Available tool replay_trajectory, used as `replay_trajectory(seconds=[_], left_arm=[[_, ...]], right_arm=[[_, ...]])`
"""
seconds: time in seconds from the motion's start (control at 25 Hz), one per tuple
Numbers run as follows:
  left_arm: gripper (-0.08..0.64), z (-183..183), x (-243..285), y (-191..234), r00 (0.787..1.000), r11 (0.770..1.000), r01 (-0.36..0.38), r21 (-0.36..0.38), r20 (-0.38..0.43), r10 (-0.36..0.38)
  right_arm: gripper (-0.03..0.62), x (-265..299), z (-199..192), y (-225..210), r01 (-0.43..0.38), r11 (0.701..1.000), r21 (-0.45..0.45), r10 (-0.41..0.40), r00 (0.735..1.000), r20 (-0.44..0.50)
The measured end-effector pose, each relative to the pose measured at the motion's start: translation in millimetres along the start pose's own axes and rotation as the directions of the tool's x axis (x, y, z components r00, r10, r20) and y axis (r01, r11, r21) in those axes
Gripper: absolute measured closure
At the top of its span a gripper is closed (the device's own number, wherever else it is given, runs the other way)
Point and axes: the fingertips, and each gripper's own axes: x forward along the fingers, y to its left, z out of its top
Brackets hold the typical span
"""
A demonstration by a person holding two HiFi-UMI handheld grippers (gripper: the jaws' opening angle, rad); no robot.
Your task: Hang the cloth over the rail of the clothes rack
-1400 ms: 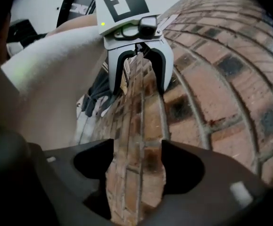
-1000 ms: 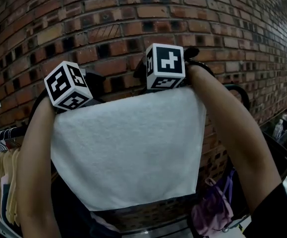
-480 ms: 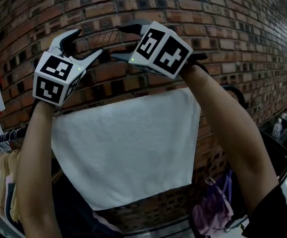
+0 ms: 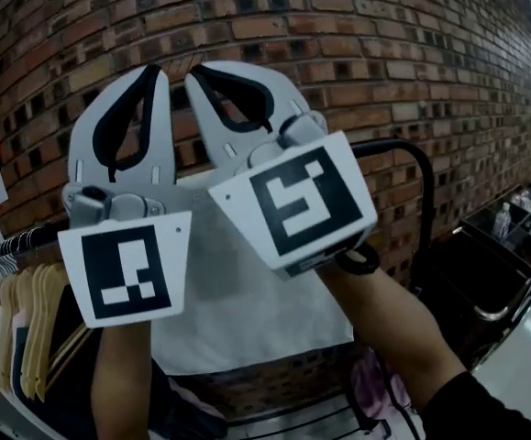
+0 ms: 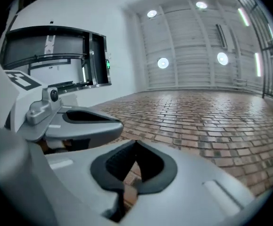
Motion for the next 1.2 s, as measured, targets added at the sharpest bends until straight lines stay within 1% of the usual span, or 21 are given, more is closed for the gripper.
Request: replay_trajectory(seconds=[0.04, 0.12, 0.2, 0.28, 0.36, 0.44, 0.52, 0.6, 0.68, 0.8, 0.88, 0.92, 1.04, 1.2], left_arm=[[0.557, -6, -13, -12, 1.000, 0.999, 0.000, -0.051, -0.025, -0.001], [0.557, -23, -44, -36, 0.995, 0.989, -0.011, -0.151, -0.095, -0.003], [0.557, -41, -83, -59, 0.986, 0.974, -0.038, -0.224, -0.169, 0.000], [0.557, -57, -124, -84, 0.972, 0.948, -0.055, -0.313, -0.234, -0.020], [0.557, -74, -161, -110, 0.953, 0.912, -0.072, -0.404, -0.297, -0.056], [0.557, -90, -189, -133, 0.933, 0.885, -0.099, -0.454, -0.352, -0.076], [0.557, -103, -211, -155, 0.911, 0.869, -0.121, -0.480, -0.401, -0.095], [0.557, -113, -232, -178, 0.884, 0.854, -0.124, -0.505, -0.447, -0.136], [0.557, -122, -247, -196, 0.857, 0.846, -0.122, -0.519, -0.485, -0.174], [0.557, -131, -261, -217, 0.824, 0.840, -0.115, -0.530, -0.524, -0.218], [0.557, -135, -264, -226, 0.814, 0.837, -0.101, -0.538, -0.529, -0.242], [0.557, -137, -265, -230, 0.810, 0.834, -0.097, -0.543, -0.530, -0.251], [0.557, -138, -272, -235, 0.800, 0.823, -0.111, -0.557, -0.541, -0.258], [0.557, -141, -283, -237, 0.785, 0.816, -0.131, -0.563, -0.561, -0.261]], right_arm=[[0.589, -15, -2, 8, 0.016, 1.000, 0.015, -0.016, 1.000, 0.013], [0.589, -46, -12, 22, 0.042, 0.995, 0.087, -0.042, 0.999, 0.003], [0.589, -79, -33, 38, 0.061, 0.983, 0.171, -0.052, 0.997, -0.056], [0.589, -113, -60, 58, 0.072, 0.970, 0.233, -0.041, 0.990, -0.137], [0.589, -144, -91, 83, 0.079, 0.968, 0.240, -0.026, 0.976, -0.217], [0.589, -169, -124, 107, 0.090, 0.960, 0.265, -0.008, 0.955, -0.296], [0.589, -192, -150, 125, 0.110, 0.941, 0.321, 0.012, 0.934, -0.357], [0.589, -213, -169, 140, 0.121, 0.929, 0.351, 0.035, 0.912, -0.409], [0.588, -232, -183, 155, 0.138, 0.917, 0.373, 0.052, 0.888, -0.456], [0.588, -256, -200, 164, 0.201, 0.892, 0.405, 0.040, 0.857, -0.513], [0.588, -266, -210, 165, 0.229, 0.880, 0.416, 0.037, 0.841, -0.540], [0.588, -268, -213, 166, 0.229, 0.880, 0.416, 0.041, 0.836, -0.547], [0.589, -273, -213, 169, 0.216, 0.890, 0.401, 0.050, 0.829, -0.557], [0.588, -280, -211, 172, 0.203, 0.906, 0.370, 0.051, 0.818, -0.573]])
